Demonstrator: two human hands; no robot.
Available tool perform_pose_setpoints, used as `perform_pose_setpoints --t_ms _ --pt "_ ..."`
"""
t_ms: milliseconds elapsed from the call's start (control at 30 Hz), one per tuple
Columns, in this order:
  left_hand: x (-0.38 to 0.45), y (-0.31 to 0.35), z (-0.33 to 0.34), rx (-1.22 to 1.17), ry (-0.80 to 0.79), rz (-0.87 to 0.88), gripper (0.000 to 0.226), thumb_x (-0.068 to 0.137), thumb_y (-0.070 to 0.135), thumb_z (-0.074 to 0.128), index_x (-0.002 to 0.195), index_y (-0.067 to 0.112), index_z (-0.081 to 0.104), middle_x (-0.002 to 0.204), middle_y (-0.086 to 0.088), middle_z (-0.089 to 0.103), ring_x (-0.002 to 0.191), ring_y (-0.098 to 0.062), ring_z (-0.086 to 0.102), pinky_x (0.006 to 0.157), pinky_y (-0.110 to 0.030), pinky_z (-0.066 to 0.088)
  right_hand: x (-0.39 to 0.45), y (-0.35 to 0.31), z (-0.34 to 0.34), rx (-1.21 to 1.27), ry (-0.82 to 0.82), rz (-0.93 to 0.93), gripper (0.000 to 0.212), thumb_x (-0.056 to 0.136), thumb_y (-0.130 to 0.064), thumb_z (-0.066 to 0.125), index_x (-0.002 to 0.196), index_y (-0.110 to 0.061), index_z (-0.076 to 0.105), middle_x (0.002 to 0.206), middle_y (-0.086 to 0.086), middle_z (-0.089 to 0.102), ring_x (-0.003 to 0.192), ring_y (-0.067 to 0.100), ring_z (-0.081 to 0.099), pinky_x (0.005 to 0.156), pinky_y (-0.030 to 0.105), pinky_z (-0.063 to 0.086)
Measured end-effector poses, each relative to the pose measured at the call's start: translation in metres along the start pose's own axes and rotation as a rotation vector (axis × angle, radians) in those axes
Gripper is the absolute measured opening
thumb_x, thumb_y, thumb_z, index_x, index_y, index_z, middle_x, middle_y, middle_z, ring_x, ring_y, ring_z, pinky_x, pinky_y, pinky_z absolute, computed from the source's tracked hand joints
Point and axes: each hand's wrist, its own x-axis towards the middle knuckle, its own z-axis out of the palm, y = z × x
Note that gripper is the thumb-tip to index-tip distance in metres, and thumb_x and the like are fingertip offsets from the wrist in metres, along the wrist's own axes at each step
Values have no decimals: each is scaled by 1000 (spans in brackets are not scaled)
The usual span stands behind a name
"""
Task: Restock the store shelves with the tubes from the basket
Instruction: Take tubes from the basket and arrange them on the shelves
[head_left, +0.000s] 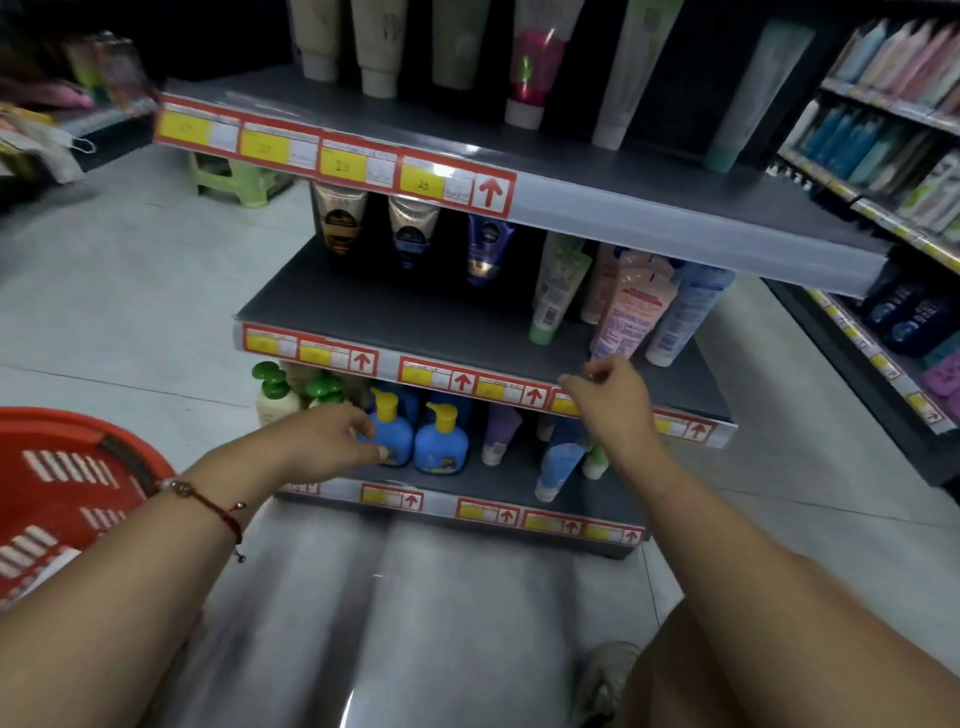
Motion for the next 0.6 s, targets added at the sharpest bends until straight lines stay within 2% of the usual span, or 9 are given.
perform_pose_setpoints --t_ms 100,233,300,367,467,533,600 --pt "-35 -22 -11 59 -25 -46 46 88 49 64 125 22 61 116 0 64 103 -18 59 82 -25 43 -48 -26 35 -166 -250 -191 33 86 -34 69 114 -17 62 107 2 65 85 20 65 75 30 49" --pt "-103 -64 -32 77 -12 -129 45 91 48 59 125 20 62 127 -3 62 114 -21 58 96 -29 45 -108 -63 83 -313 -511 -363 49 89 -33 68 133 -16 58 131 4 61 118 22 57 95 30 43" --pt "-141 -95 -39 51 35 -160 48 88 52 60 123 20 65 129 -1 64 116 -21 59 100 -31 45 -139 -84 104 -347 -589 -415 50 90 -36 66 136 -18 56 138 3 57 120 21 56 96 29 42" --pt "-181 -126 -45 12 63 -190 44 89 47 60 120 17 67 127 0 65 115 -20 59 102 -32 45 -172 -106 124 -355 -656 -449 49 91 -38 65 136 -20 56 137 2 58 113 18 59 90 27 42" --pt "-235 -168 -56 -63 142 -265 40 92 45 59 122 18 66 121 2 65 112 -19 60 97 -30 45 -215 -142 153 -368 -769 -573 42 91 -34 66 130 -19 61 129 0 64 116 16 59 82 21 39" --pt "-263 -201 -59 -113 210 -304 43 89 52 59 116 20 68 114 2 68 107 -21 63 94 -34 49 -235 -167 177 -410 -869 -665 42 90 -34 66 130 -20 61 129 -1 64 117 15 59 83 19 39" --pt "-283 -242 -56 -105 259 -406 46 90 51 58 116 14 68 116 -4 69 109 -25 63 95 -39 49 -249 -190 204 -486 -943 -753 44 88 -38 66 130 -24 61 130 -3 64 117 15 59 87 22 41"
